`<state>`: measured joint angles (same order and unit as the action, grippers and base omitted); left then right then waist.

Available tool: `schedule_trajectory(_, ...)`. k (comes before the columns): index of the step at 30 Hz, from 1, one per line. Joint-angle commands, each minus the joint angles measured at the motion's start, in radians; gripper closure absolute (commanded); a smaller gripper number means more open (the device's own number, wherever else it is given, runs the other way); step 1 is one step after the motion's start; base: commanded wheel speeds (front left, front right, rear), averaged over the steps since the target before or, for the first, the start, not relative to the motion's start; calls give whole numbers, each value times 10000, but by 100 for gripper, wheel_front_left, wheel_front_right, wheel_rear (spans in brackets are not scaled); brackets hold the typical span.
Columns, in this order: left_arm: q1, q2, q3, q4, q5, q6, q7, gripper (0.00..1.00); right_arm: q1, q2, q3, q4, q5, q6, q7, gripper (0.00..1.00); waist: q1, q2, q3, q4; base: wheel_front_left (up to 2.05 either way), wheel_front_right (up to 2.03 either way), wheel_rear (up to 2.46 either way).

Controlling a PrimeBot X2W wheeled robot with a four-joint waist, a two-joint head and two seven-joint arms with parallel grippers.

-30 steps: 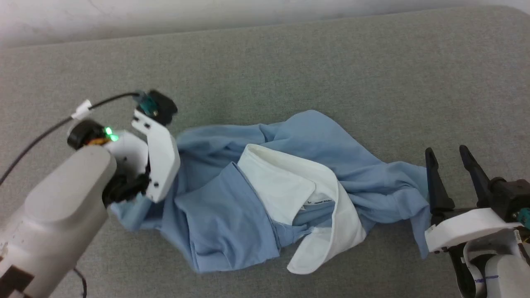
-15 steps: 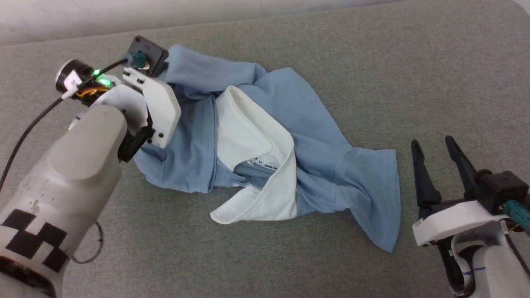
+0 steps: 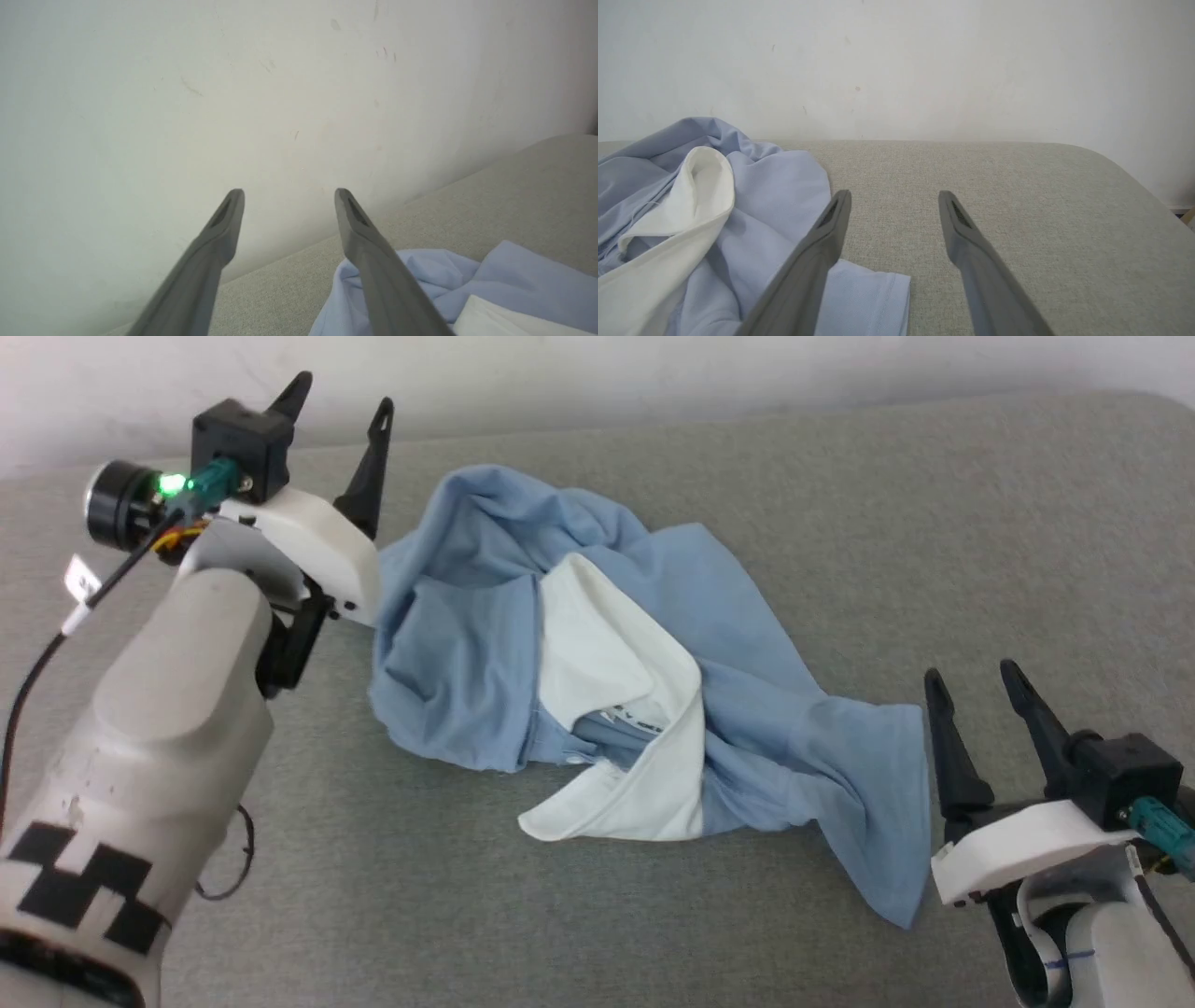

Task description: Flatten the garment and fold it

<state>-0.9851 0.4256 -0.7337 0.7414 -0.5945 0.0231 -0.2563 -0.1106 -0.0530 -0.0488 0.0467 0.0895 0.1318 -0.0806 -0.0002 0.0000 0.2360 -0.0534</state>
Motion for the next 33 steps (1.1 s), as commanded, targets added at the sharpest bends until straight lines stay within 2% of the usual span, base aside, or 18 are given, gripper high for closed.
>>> schedule_trajectory(1, 325, -11, 134, -194, -58, 145, -37, 0, 130, 28, -22, -31, -74, -11, 22, 0, 2, 0, -582, 587, 0, 0, 0)
schedule_trajectory(3, 959, 27, 714, -1089, -14, 604, -47, 0, 289, 28, -45, -85, -87, -11, 122, 0, 2, 0, -791, 812, 0, 0, 0)
schedule_trajectory(10, 4091, -50, 2184, -3614, 125, 1693, -52, 0, 702, 28, 106, -270, -35, -11, 442, 0, 2, 0, -1117, 1248, 0, 0, 0)
schedule_trajectory(13, 5354, -179, 2511, -4407, 213, 1881, -53, 0, 805, 28, 241, -315, 2, -11, 496, 0, 2, 0, -1127, 1282, 0, 0, 0)
schedule_trajectory(17, 6478, -187, 2124, -4652, 419, 1866, 73, 0, 916, 28, 375, -363, 31, -11, 538, 0, 2, 0, -1076, 1273, 0, 0, 0)
schedule_trajectory(20, 6832, -150, 1520, -4654, 539, 1648, 690, 0, 944, 28, 471, -411, 64, -11, 555, 0, 2, 0, -910, 1223, 0, 0, 0)
schedule_trajectory(25, 6570, -76, 384, -5039, 831, 613, 1686, 0, 931, 28, 535, -485, 49, -11, 619, 0, 2, 0, -507, 1236, 0, 0, 0)
schedule_trajectory(28, 6261, -49, -83, -5357, 941, 207, 2395, 0, 865, 28, 605, -487, 31, -11, 617, 0, 2, 0, -250, 1207, 0, 0, 0)
schedule_trajectory(33, 5646, -81, -393, -5734, 1120, 1, 3135, 0, 773, 28, 661, -400, 66, -11, 582, 0, 2, 0, 123, 1135, 0, 0, 0)
